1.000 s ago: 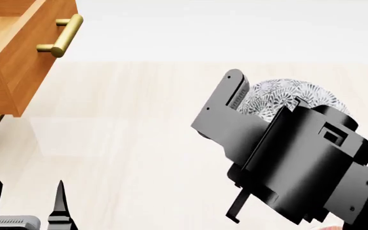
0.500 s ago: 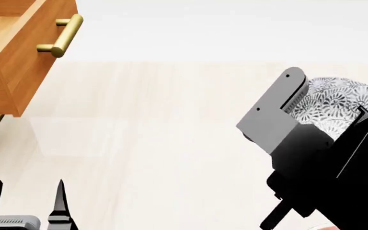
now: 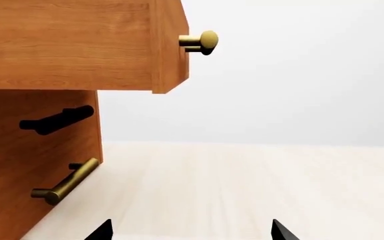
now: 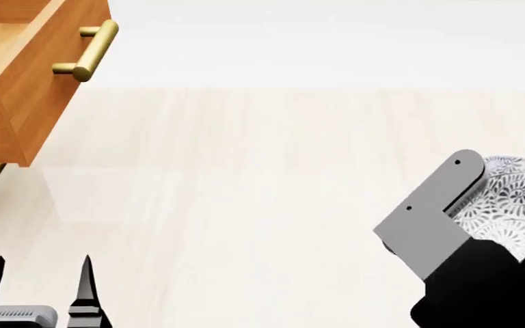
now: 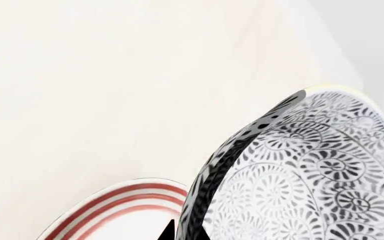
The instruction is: Put the bowl on the plate.
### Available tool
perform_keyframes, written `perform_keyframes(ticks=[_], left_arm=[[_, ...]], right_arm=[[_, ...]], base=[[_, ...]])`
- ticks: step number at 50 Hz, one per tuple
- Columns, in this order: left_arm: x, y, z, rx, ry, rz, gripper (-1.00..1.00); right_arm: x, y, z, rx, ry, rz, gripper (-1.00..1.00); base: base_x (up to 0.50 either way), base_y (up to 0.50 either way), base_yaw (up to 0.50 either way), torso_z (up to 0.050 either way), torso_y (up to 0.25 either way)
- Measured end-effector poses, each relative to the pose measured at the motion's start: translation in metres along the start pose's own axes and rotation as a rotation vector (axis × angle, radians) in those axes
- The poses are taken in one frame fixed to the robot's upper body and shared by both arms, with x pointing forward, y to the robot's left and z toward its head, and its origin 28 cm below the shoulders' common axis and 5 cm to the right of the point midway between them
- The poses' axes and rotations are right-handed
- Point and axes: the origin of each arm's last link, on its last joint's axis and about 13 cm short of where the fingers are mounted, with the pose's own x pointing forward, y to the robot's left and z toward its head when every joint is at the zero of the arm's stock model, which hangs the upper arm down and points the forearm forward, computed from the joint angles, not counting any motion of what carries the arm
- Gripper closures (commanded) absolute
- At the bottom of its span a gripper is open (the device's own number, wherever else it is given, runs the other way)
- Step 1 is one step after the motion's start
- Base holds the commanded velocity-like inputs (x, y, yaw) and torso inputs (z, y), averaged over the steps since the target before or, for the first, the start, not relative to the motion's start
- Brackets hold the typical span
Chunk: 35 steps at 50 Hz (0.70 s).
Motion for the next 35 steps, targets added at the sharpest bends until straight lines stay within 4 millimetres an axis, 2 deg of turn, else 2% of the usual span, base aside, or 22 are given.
perform_keyframes(ticks=[22,35], left_arm=[[0.001,-0.001,-0.002,0.0,0.002,-0.004,-1.0],[0.001,-0.001,-0.003,0.0,0.001,-0.005,-1.0]], right_arm=[[-0.01,0.009,-0.025,0.094,-0.005,-0.011,1.0],[-0.007,0.015,-0.038,0.141,-0.003,0.004,1.0]], base=[[0.0,0.0,0.0,0.0,0.0],[0.0,0.0,0.0,0.0,0.0]])
